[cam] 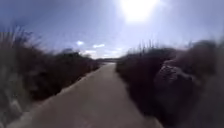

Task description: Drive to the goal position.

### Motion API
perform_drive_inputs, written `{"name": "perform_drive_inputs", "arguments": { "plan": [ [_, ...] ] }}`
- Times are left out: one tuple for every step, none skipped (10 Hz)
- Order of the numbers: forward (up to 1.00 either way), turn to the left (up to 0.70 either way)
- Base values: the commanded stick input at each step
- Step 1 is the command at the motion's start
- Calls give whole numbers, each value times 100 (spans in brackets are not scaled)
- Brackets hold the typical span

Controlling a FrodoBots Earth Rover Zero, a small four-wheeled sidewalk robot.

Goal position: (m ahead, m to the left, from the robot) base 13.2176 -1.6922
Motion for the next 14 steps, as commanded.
{"name": "perform_drive_inputs", "arguments": {
  "plan": [
    [85,0],
    [85,0],
    [85,0],
    [85,0],
    [85,0],
    [85,0],
    [85,0],
    [85,0],
    [85,0],
    [85,0],
    [85,0],
    [85,0],
    [85,0],
    [85,0]
  ]
}}
